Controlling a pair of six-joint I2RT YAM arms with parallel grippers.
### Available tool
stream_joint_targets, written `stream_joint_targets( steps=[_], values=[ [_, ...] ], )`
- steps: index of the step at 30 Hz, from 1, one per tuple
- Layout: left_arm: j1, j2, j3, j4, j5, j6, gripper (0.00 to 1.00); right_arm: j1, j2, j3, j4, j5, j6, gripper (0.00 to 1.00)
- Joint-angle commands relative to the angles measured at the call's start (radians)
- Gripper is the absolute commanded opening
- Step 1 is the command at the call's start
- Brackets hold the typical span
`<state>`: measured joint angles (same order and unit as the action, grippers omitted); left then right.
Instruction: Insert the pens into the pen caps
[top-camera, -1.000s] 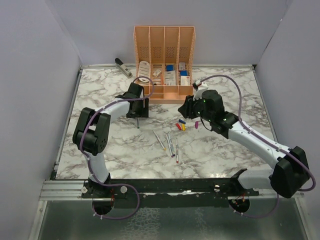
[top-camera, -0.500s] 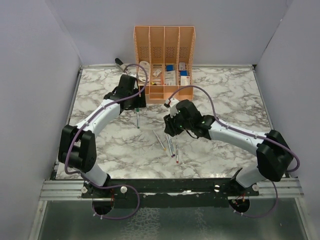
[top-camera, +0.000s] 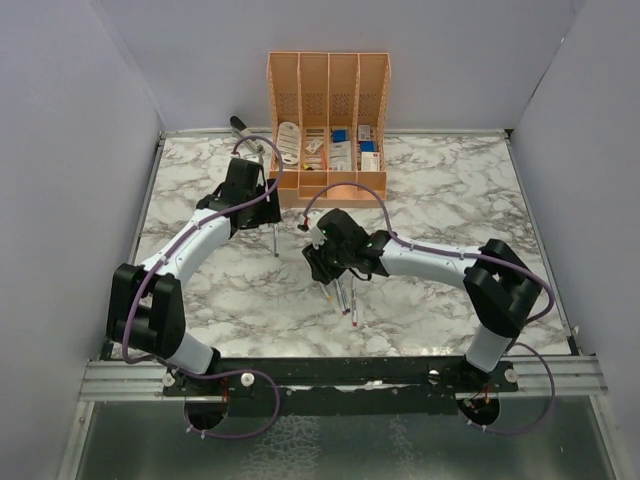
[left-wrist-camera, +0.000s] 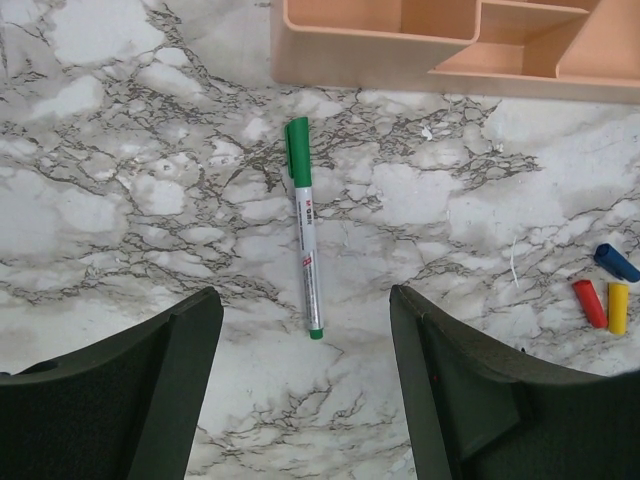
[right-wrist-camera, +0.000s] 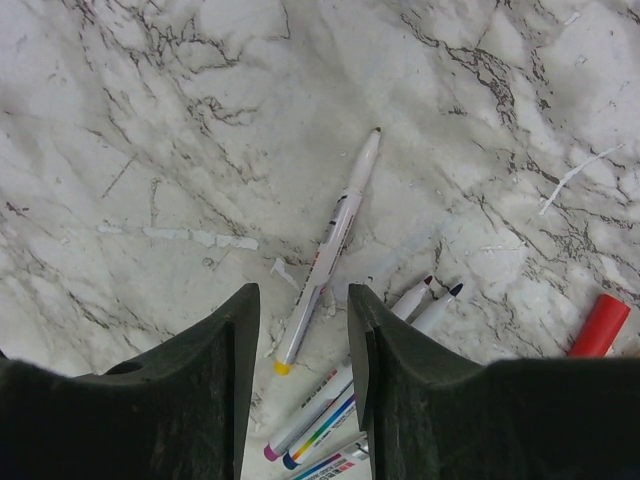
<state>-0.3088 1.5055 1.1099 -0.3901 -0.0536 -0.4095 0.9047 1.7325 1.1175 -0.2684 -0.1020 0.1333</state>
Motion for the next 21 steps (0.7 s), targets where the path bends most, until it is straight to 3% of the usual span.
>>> stream_joint_targets(
  steps=[1,21],
  values=[
    [0.008,-0.044,-0.006,-0.005,-0.025,-0.008,0.7,0.005,0.056,0.062,-0.03,0.029,-0.006,0.4],
    [0.03,-0.092,-0.042,0.01,-0.07,-0.025,0.7,0.005,0.178,0.116,-0.029,0.027,0.006,0.38]
  ],
)
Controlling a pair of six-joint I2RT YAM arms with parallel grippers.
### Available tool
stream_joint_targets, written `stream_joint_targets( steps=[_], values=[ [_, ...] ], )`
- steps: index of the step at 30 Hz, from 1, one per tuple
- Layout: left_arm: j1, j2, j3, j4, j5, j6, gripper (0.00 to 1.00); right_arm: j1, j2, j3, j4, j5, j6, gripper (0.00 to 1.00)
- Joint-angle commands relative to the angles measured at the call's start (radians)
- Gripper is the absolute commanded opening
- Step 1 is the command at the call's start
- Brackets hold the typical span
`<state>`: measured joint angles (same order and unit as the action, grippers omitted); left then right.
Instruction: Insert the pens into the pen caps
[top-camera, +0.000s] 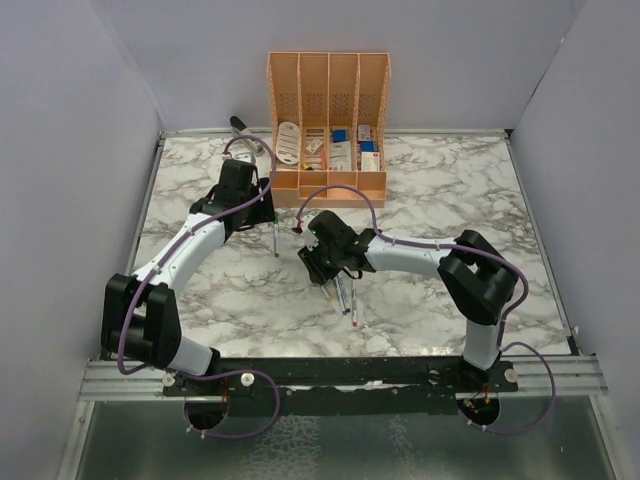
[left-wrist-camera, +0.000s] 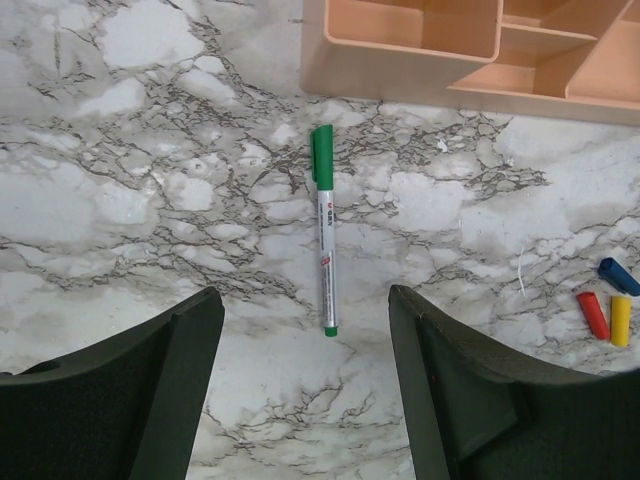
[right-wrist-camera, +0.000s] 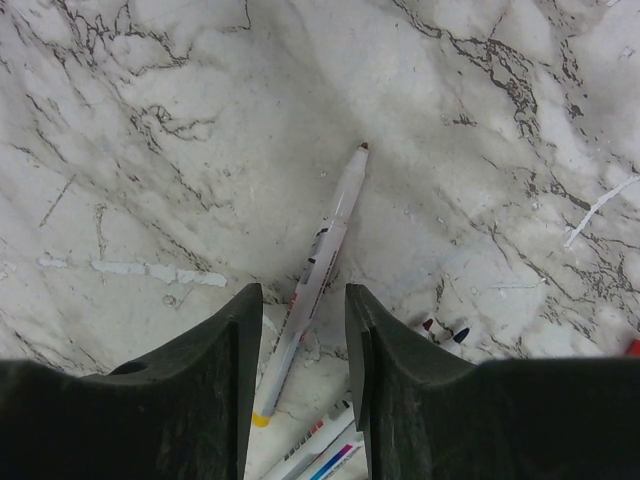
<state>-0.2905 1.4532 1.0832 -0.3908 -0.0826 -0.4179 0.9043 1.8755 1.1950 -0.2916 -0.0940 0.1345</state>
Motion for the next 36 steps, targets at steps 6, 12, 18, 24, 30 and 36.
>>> stream_joint_targets(
  steps=[6,12,18,24,30,36],
  values=[
    [0.023,-0.061,-0.026,0.017,-0.054,-0.018,0.7,0.005,0.065,0.055,-0.025,0.043,0.003,0.36],
    [0.034,-0.072,-0.029,0.02,-0.058,-0.017,0.7,0.011,0.096,0.066,-0.066,0.074,-0.004,0.24],
    [0.042,-0.08,-0.034,0.024,-0.059,-0.018,0.7,0.019,0.115,0.068,-0.096,0.082,0.004,0.01],
    [0.044,-0.086,-0.038,0.025,-0.049,-0.016,0.7,0.019,0.101,0.099,-0.079,0.11,0.058,0.01],
    [0.044,-0.096,-0.052,0.076,0.013,0.008,0.7,0.019,0.053,0.148,-0.017,0.157,0.127,0.01],
    [0.044,-0.135,-0.095,0.18,0.106,0.034,0.69,0.009,-0.055,0.131,0.079,0.291,0.189,0.01]
  ],
)
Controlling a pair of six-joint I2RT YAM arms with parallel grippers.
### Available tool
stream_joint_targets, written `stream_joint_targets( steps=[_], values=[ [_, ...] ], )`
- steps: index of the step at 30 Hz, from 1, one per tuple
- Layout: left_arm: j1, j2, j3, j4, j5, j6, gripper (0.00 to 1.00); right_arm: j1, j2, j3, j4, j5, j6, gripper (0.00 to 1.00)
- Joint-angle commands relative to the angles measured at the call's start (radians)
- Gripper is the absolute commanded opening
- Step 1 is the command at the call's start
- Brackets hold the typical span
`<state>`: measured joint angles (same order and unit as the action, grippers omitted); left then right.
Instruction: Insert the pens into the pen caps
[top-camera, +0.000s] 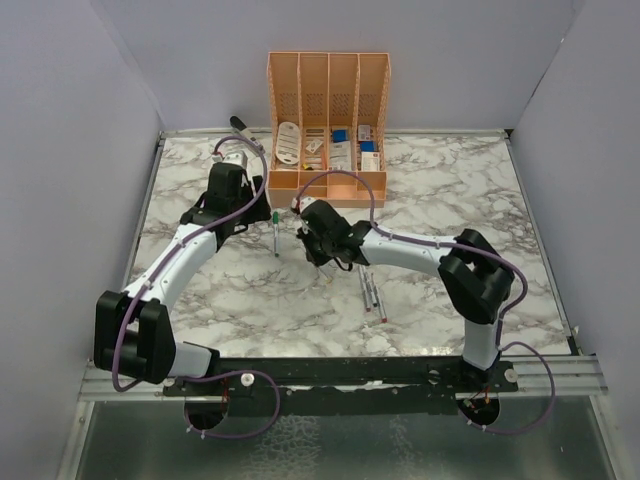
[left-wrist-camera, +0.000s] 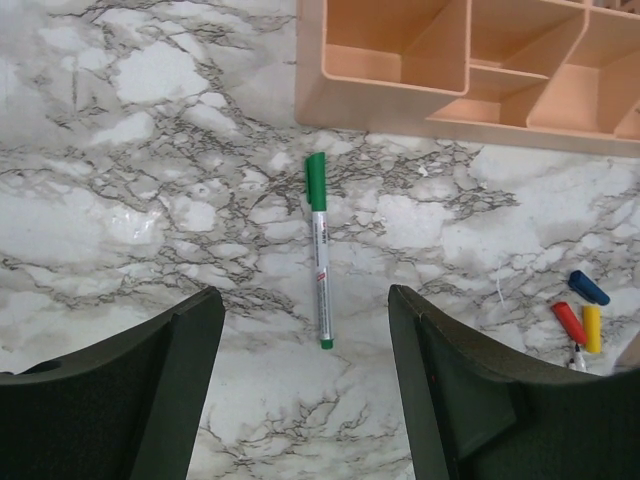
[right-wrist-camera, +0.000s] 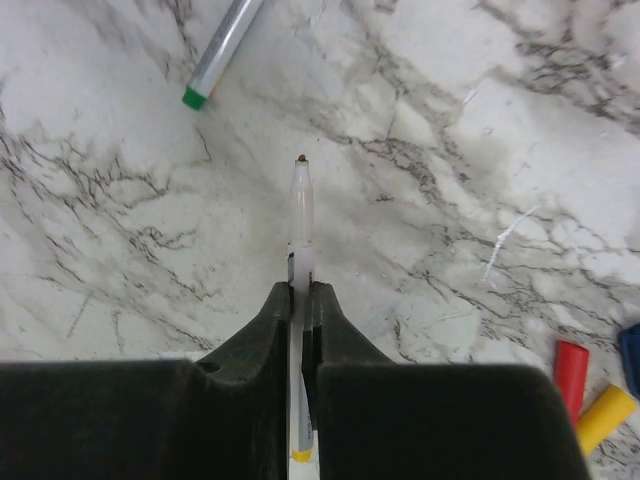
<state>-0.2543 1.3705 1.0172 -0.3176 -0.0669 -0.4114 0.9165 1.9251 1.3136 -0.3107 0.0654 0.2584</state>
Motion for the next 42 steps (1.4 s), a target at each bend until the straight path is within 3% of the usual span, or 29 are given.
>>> stream_joint_targets(
  steps=[1,10,14,18,23,33,42],
  values=[
    [0.007,-0.06,-0.041,0.128,0.108,0.031,0.69,-0.013,-0.123,0.006,0.11,0.149,0.079,0.01],
    [0.007,-0.139,-0.151,0.331,0.279,0.029,0.67,-0.168,-0.308,-0.134,0.215,0.161,0.207,0.02],
    [0.007,-0.127,-0.191,0.488,0.523,0.004,0.68,-0.209,-0.421,-0.249,0.359,0.118,0.229,0.01],
    [0.007,-0.088,-0.237,0.778,0.795,-0.146,0.69,-0.229,-0.515,-0.353,0.505,0.059,0.261,0.01],
    [-0.006,-0.033,-0.213,0.937,0.967,-0.228,0.71,-0.229,-0.584,-0.443,0.644,-0.012,0.288,0.01],
    [-0.068,0.004,-0.144,1.034,1.163,-0.27,0.71,-0.23,-0.668,-0.541,0.857,-0.053,0.322,0.01],
    [-0.084,0.013,-0.142,1.034,1.133,-0.273,0.7,-0.229,-0.699,-0.506,0.886,-0.103,0.341,0.01]
  ],
)
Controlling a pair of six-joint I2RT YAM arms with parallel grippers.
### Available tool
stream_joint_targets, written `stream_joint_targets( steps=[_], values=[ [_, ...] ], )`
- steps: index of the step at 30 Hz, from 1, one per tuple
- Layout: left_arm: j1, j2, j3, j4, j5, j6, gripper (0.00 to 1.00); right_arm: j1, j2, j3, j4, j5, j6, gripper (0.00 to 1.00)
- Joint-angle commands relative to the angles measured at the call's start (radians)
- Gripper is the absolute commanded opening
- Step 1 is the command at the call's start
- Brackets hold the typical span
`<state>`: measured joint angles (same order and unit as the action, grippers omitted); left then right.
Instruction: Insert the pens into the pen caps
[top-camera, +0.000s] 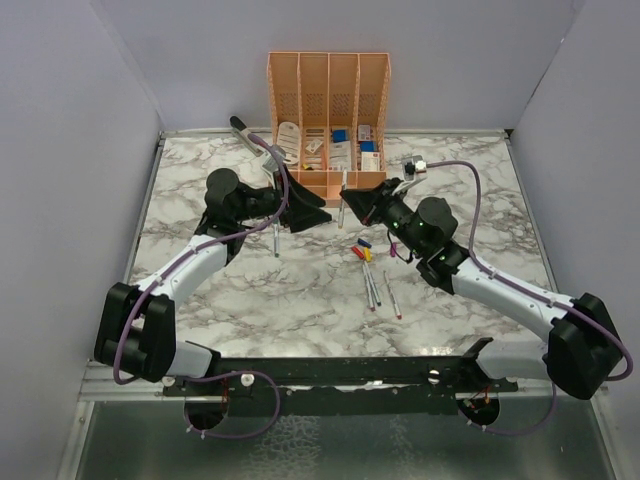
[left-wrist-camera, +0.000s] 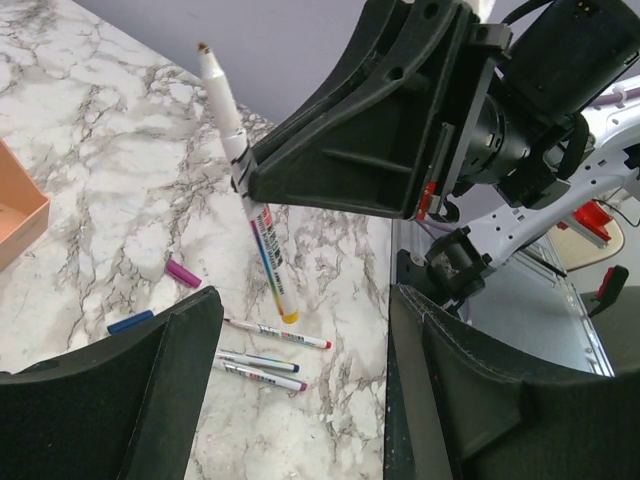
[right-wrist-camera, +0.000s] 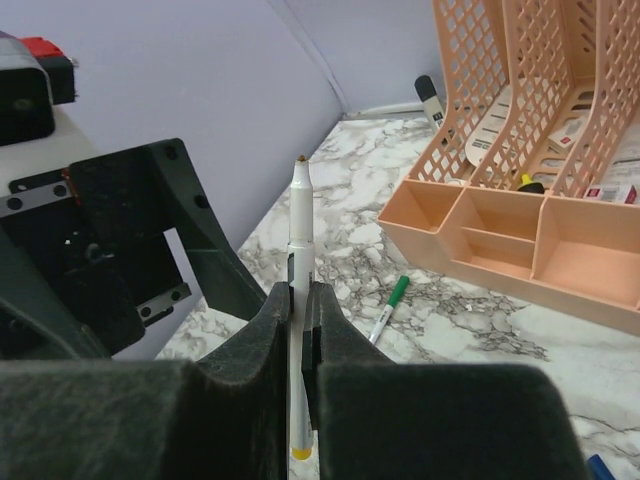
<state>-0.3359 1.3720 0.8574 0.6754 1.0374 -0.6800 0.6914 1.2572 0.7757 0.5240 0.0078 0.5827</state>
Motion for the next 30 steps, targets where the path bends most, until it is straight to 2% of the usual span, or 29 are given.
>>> stream_joint_targets(
  steps=[1,10,21,24,27,30],
  values=[
    [-0.002,0.013,0.017,0.042,0.029,-0.004,0.7,-0.004,-0.034,0.035,0.05,-0.055,0.018,0.01],
    [-0.014,0.029,0.025,0.042,0.023,-0.003,0.7,-0.004,-0.033,0.047,0.064,-0.148,0.047,0.01],
    [-0.051,0.05,0.047,0.041,0.014,0.006,0.63,-0.005,0.011,0.051,0.097,-0.208,0.069,0.01],
    [-0.062,0.06,0.059,0.041,0.012,0.007,0.56,-0.005,0.023,0.051,0.105,-0.217,0.076,0.01],
    [-0.07,0.07,0.07,0.041,0.012,0.008,0.4,-0.004,0.029,0.048,0.114,-0.214,0.078,0.01],
    [-0.075,0.079,0.075,0.041,0.016,0.009,0.32,-0.004,0.03,0.051,0.118,-0.212,0.072,0.01]
  ],
)
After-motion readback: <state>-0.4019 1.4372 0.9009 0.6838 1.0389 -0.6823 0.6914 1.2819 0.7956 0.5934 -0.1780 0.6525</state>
